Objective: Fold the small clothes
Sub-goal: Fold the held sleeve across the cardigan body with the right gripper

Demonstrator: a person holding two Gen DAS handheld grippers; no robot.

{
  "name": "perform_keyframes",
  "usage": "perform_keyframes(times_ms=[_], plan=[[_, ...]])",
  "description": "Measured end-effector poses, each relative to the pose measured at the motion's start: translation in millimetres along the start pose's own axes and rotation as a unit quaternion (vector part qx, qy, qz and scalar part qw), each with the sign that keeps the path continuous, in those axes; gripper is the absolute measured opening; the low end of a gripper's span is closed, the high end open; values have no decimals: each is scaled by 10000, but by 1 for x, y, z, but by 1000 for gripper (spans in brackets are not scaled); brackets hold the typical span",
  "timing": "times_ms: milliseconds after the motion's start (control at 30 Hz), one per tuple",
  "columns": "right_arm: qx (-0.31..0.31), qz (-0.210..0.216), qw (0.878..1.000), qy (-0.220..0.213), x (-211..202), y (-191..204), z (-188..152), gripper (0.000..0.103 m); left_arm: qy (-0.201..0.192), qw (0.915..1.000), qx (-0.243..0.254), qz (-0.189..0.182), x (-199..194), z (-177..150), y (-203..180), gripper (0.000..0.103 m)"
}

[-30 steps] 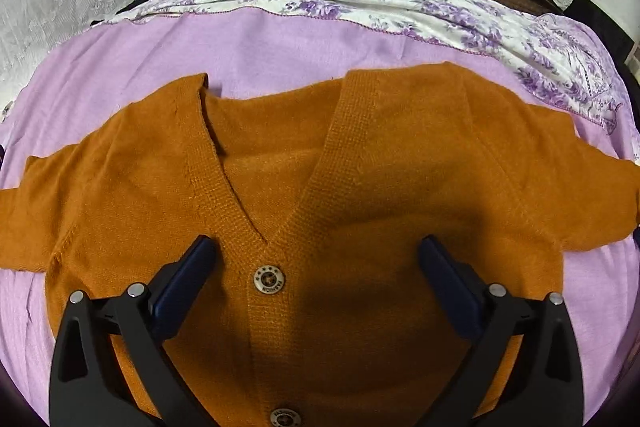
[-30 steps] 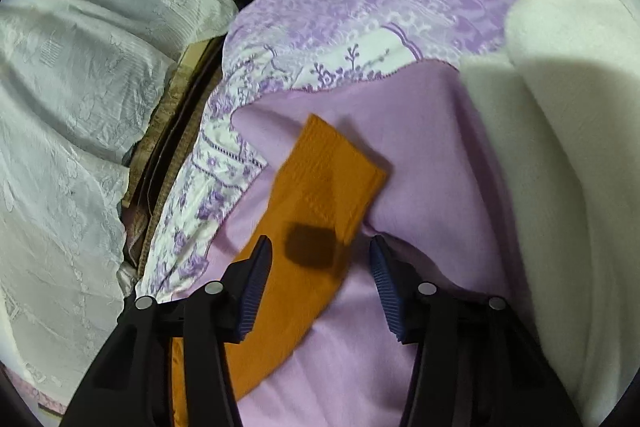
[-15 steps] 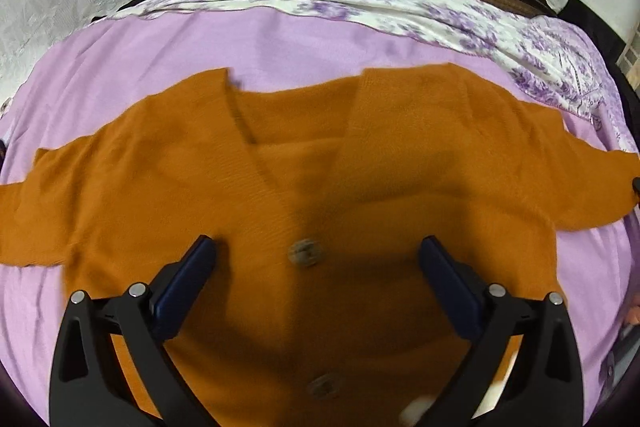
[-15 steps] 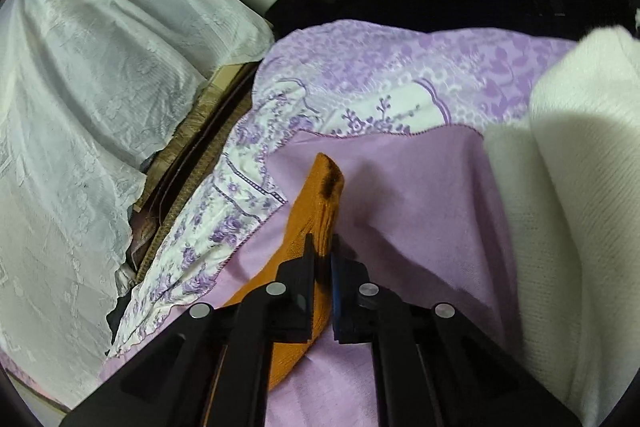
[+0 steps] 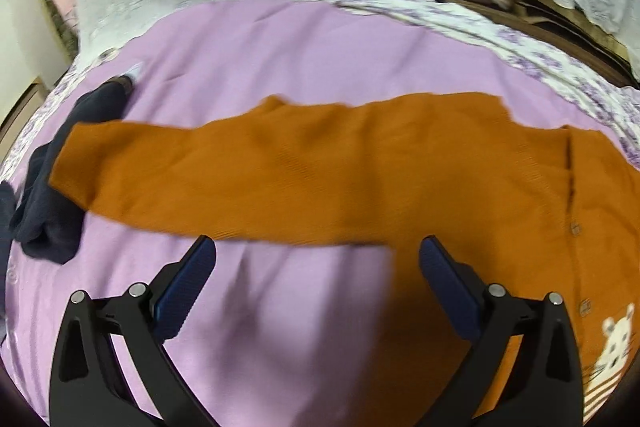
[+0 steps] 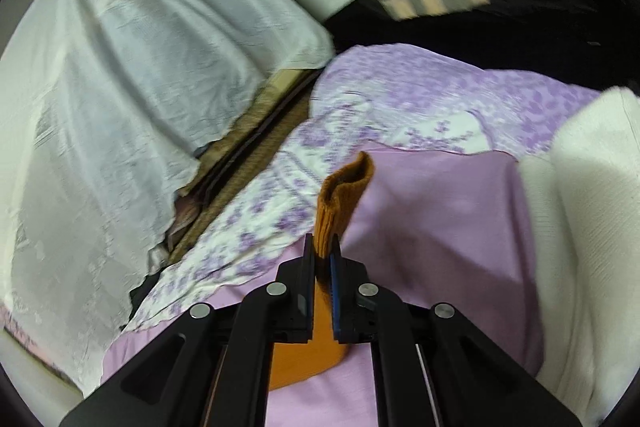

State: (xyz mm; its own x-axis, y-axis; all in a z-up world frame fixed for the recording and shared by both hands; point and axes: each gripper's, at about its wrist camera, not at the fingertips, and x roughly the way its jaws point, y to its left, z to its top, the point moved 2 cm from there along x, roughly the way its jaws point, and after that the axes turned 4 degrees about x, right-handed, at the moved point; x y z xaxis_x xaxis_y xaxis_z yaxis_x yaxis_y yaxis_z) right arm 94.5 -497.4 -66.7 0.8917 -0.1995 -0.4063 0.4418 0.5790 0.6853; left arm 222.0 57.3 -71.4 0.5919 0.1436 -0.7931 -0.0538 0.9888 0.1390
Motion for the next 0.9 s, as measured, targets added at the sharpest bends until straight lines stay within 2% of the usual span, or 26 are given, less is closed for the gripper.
perform_keyframes(times_ms=[133, 267, 400, 567, 900], plan=[[-490, 129, 9987, -90, -10, 30, -7, 7, 108, 9999, -17, 72, 6, -10, 22, 99], [-675, 167, 9976, 18, -12, 52, -13, 7, 93, 9997, 101, 199, 9, -21, 41, 99], [-892, 182, 9958, 74, -11, 78, -22, 7, 24, 9999, -65, 91, 6, -23, 54, 99], [-1193, 261, 9924, 150, -8, 115, -38, 7, 87, 9996, -246, -69, 11, -23, 60, 99], [-1644, 510, 9843, 396, 2, 179, -77, 6, 79, 9991, -413, -103, 12, -24, 62, 99]])
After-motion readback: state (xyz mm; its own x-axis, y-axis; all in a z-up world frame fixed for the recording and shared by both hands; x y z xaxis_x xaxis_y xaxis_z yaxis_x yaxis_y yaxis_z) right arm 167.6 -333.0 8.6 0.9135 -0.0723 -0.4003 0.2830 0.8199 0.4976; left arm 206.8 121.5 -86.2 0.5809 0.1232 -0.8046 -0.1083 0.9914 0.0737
